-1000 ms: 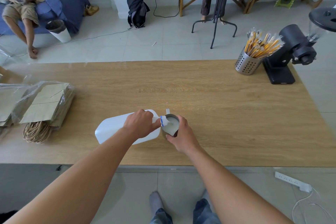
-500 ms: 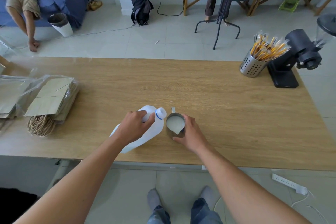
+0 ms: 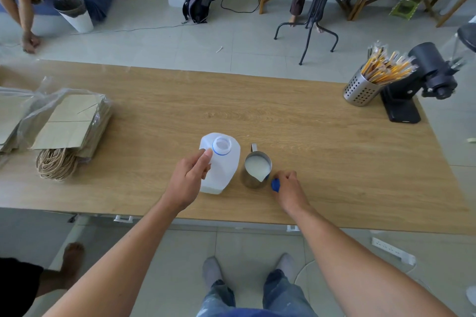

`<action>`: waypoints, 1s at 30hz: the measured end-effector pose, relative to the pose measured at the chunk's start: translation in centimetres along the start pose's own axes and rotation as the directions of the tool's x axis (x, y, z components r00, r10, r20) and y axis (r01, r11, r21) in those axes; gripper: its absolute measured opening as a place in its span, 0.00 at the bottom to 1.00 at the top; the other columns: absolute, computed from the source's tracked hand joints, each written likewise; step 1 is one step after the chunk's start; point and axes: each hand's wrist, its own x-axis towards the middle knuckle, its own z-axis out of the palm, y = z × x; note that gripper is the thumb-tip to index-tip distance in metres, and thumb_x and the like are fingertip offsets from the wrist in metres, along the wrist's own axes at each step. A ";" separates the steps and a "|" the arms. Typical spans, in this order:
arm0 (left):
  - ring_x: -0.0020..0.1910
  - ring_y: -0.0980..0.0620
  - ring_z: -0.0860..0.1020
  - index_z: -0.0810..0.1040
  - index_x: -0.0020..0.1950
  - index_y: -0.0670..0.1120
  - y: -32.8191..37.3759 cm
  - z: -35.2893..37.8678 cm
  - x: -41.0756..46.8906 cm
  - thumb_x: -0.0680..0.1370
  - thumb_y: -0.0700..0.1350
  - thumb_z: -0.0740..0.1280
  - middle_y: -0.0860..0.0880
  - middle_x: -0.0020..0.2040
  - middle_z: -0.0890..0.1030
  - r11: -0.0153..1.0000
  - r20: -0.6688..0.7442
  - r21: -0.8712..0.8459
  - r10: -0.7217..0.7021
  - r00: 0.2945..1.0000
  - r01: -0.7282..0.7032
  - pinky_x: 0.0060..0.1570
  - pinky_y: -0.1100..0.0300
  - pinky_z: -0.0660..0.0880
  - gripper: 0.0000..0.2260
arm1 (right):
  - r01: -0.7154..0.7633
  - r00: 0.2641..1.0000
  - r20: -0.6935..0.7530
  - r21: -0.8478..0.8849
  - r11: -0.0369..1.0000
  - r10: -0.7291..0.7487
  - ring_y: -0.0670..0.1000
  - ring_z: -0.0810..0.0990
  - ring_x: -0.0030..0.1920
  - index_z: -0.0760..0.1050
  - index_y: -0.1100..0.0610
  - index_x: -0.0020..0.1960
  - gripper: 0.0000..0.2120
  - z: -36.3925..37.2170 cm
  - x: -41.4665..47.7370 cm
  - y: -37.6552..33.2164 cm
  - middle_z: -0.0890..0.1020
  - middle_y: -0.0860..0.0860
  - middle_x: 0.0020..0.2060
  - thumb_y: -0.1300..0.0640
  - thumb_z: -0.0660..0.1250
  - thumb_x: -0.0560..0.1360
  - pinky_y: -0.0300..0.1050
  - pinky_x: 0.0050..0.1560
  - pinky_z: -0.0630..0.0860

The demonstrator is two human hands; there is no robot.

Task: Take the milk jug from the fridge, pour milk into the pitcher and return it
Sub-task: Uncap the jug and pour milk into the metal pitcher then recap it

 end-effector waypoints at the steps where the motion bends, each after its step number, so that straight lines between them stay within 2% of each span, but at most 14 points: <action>1: 0.39 0.50 0.67 0.66 0.42 0.37 -0.4 -0.1 -0.2 0.89 0.55 0.58 0.47 0.38 0.68 1.000 0.011 -0.031 -0.003 1.000 0.003 0.41 0.58 0.66 0.25 | -0.007 1.000 -0.004 -0.003 1.000 0.007 0.56 0.77 0.55 0.75 0.54 0.66 0.16 0.1 -0.1 -0.2 0.68 0.53 0.62 0.65 0.68 0.81 0.47 0.53 0.77; 3: 0.41 0.50 0.69 0.68 0.42 0.36 -1.1 -0.5 -0.5 0.90 0.54 0.56 0.41 0.38 0.70 0.997 0.031 -0.075 0.001 1.000 0.002 0.44 0.60 0.68 0.25 | -0.003 1.000 -0.006 0.002 1.000 0.003 0.56 0.77 0.54 0.75 0.55 0.65 0.17 0.3 -0.3 -0.4 0.68 0.51 0.60 0.67 0.67 0.79 0.46 0.51 0.75; 6: 0.41 0.51 0.71 0.70 0.43 0.36 -1.6 -0.9 -0.5 0.91 0.53 0.54 0.35 0.41 0.72 0.995 0.056 -0.095 0.013 0.998 -0.008 0.47 0.61 0.70 0.25 | -0.026 0.999 -0.041 0.067 0.997 0.029 0.55 0.77 0.54 0.75 0.57 0.67 0.16 -0.5 -0.9 -0.4 0.70 0.53 0.62 0.64 0.70 0.81 0.46 0.54 0.73; 10: 0.42 0.50 0.71 0.70 0.43 0.38 -2.0 -1.1 -0.2 0.91 0.56 0.53 0.44 0.39 0.72 0.995 0.064 -0.095 0.000 0.998 0.006 0.48 0.55 0.68 0.25 | -0.109 0.975 -0.171 0.178 0.978 0.140 0.52 0.75 0.52 0.75 0.58 0.67 0.17 -3.9 -1.2 -0.9 0.74 0.55 0.64 0.56 0.75 0.81 0.44 0.54 0.70; 13: 0.43 0.49 0.71 0.70 0.43 0.39 -2.4 -1.3 -0.1 0.91 0.56 0.53 0.48 0.40 0.73 0.994 0.072 -0.109 0.006 0.997 0.002 0.50 0.51 0.68 0.25 | -0.058 0.954 -0.276 0.221 0.974 0.120 0.51 0.76 0.53 0.76 0.56 0.65 0.16 -7.6 -1.3 -2.6 0.75 0.54 0.63 0.52 0.74 0.81 0.44 0.53 0.70; 15: 0.42 0.49 0.71 0.70 0.43 0.38 -2.5 -1.4 0.0 0.90 0.56 0.53 0.49 0.39 0.73 0.994 0.070 -0.113 0.008 0.997 0.000 0.50 0.51 0.68 0.26 | 0.020 0.942 -0.330 0.231 0.973 0.059 0.50 0.79 0.53 0.76 0.53 0.64 0.14 -10.0 -1.7 -4.6 0.76 0.50 0.61 0.49 0.73 0.82 0.44 0.53 0.72; 17: 0.42 0.49 0.71 0.70 0.42 0.39 -2.5 -1.5 0.1 0.90 0.56 0.53 0.49 0.39 0.73 0.993 0.073 -0.116 0.013 0.997 -0.004 0.50 0.50 0.68 0.26 | 0.129 0.935 -0.352 0.234 0.964 -0.040 0.46 0.82 0.49 0.77 0.49 0.63 0.14 -12.1 -2.3 -7.5 0.77 0.45 0.59 0.45 0.72 0.82 0.41 0.50 0.74; 19: 0.42 0.49 0.71 0.69 0.41 0.40 -2.4 -1.6 0.3 0.90 0.56 0.53 0.49 0.39 0.73 0.992 0.082 -0.128 0.017 0.996 -0.007 0.50 0.51 0.67 0.25 | 0.252 0.932 -0.323 0.246 0.936 -0.166 0.42 0.82 0.45 0.78 0.46 0.63 0.14 -13.7 -3.2 -10.8 0.79 0.41 0.57 0.43 0.73 0.81 0.38 0.47 0.76; 23: 0.41 0.50 0.71 0.69 0.40 0.39 -2.3 -1.8 0.4 0.89 0.56 0.55 0.48 0.39 0.73 0.988 0.087 -0.156 0.010 0.996 0.003 0.48 0.55 0.68 0.25 | 0.496 0.863 -0.212 0.189 0.847 -0.458 0.45 0.83 0.47 0.81 0.47 0.63 0.15 -14.8 -4.6 -16.8 0.79 0.41 0.55 0.44 0.76 0.79 0.37 0.50 0.79; 26: 0.41 0.49 0.70 0.68 0.40 0.38 -2.4 -2.0 0.7 0.89 0.55 0.55 0.47 0.38 0.72 0.983 0.102 -0.182 0.009 0.995 0.009 0.47 0.57 0.68 0.25 | 0.577 0.816 -0.118 0.092 0.812 -0.566 0.43 0.81 0.49 0.80 0.48 0.64 0.17 -14.9 -4.8 -19.3 0.77 0.42 0.55 0.43 0.76 0.80 0.40 0.54 0.79; 30: 0.41 0.48 0.69 0.68 0.39 0.40 -2.5 -2.3 1.0 0.90 0.55 0.55 0.47 0.38 0.71 0.982 0.105 -0.188 0.004 0.994 0.016 0.47 0.55 0.67 0.25 | 0.597 0.799 -0.024 -0.078 0.798 -0.600 0.46 0.78 0.50 0.80 0.52 0.68 0.19 -15.2 -4.9 -20.8 0.74 0.44 0.58 0.47 0.76 0.81 0.46 0.59 0.78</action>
